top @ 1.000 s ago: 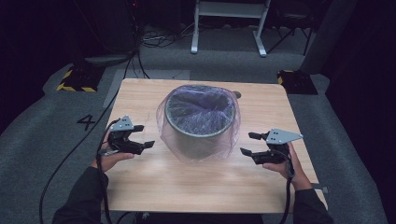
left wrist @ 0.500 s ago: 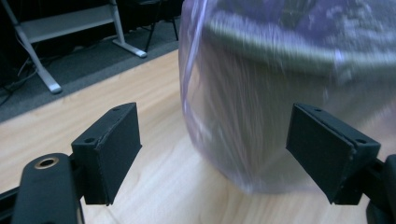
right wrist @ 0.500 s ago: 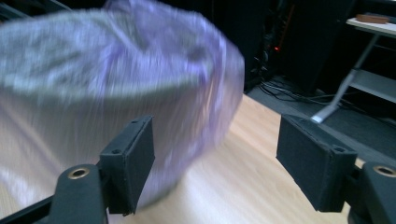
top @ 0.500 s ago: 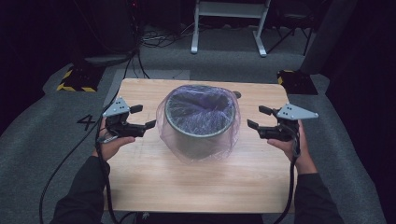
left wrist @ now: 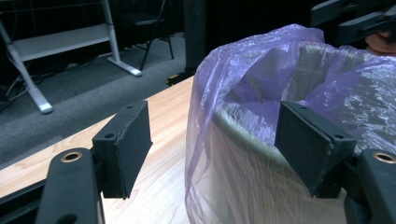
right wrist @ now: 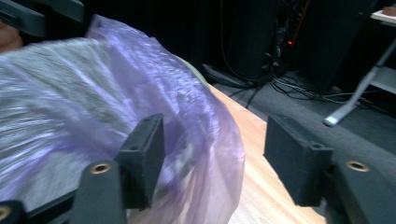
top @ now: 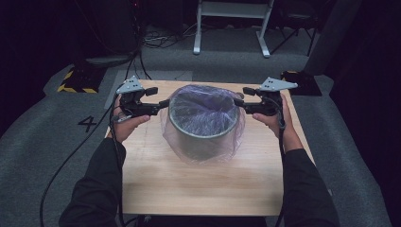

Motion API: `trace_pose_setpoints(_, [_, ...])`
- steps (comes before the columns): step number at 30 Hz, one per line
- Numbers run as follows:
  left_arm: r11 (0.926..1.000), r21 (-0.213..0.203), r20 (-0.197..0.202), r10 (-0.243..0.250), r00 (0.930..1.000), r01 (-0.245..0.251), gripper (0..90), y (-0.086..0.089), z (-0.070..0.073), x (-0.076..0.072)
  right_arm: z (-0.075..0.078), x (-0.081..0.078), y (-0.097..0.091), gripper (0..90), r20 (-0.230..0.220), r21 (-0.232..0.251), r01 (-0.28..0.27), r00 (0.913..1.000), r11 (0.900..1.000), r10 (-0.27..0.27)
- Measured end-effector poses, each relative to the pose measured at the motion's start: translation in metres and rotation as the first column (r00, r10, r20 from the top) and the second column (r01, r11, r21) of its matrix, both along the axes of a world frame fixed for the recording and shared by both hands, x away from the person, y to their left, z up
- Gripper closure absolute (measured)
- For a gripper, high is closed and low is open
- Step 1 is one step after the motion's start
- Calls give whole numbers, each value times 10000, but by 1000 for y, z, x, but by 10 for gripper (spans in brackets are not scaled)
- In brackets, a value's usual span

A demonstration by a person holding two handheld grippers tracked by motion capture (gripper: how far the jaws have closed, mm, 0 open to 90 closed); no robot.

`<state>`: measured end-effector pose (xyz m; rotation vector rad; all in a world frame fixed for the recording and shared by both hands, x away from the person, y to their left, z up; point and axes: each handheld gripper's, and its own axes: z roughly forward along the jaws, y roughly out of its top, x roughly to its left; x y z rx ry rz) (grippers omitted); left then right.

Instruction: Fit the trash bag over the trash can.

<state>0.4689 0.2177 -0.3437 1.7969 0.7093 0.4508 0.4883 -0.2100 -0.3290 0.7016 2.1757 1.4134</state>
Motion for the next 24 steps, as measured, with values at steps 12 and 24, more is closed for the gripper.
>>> trace_pose_setpoints(12, [9986,366,-303,-375,9988,386,679,-12,-4,20,0,23,19,814,280,-290,345,9990,9990,-337])
trace_pose_setpoints(24, [9975,309,-748,-611,9953,635,900,-15,-18,33,-11,40,36,890,214,-773,811,9966,9937,-797])
